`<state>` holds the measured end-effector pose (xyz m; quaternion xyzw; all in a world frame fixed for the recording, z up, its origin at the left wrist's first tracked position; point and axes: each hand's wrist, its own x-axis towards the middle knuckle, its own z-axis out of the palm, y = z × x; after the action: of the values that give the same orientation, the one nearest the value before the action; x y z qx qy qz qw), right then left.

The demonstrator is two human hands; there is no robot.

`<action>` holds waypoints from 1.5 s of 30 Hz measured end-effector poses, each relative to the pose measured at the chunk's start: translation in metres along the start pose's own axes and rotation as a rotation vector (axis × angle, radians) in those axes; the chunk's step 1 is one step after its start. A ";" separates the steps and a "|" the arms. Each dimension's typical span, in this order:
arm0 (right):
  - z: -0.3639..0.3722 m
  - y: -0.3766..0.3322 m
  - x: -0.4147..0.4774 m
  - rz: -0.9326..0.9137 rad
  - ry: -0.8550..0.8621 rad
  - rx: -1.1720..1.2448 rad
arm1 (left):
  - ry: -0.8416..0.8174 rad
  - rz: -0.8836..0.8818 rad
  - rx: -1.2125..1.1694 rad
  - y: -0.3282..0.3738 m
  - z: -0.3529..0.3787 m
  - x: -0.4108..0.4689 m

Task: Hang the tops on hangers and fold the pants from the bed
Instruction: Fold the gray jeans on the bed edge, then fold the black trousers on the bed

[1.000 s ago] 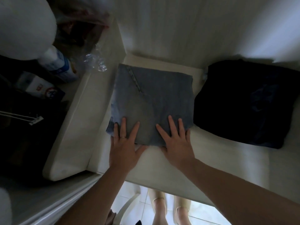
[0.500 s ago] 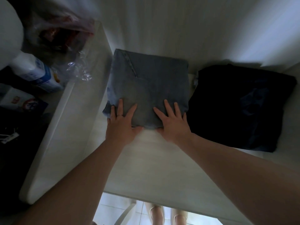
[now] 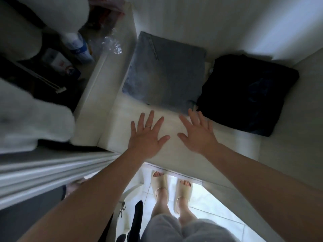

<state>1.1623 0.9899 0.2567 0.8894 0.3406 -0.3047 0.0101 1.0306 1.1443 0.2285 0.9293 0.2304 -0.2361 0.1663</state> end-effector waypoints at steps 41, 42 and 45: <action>0.075 -0.119 -0.427 -0.913 0.080 0.203 | 0.791 -0.837 -0.335 0.106 0.102 -0.583; 0.080 -0.126 -0.433 -0.944 0.073 0.189 | 0.797 -0.899 -0.344 0.105 0.113 -0.595; 0.092 -0.146 -0.450 -1.033 0.080 0.141 | 0.829 -1.062 -0.410 0.100 0.145 -0.627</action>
<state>0.7620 0.8113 0.4565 0.6149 0.7137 -0.2579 -0.2145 0.5386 0.7808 0.4511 0.6545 0.7370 0.1363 0.0988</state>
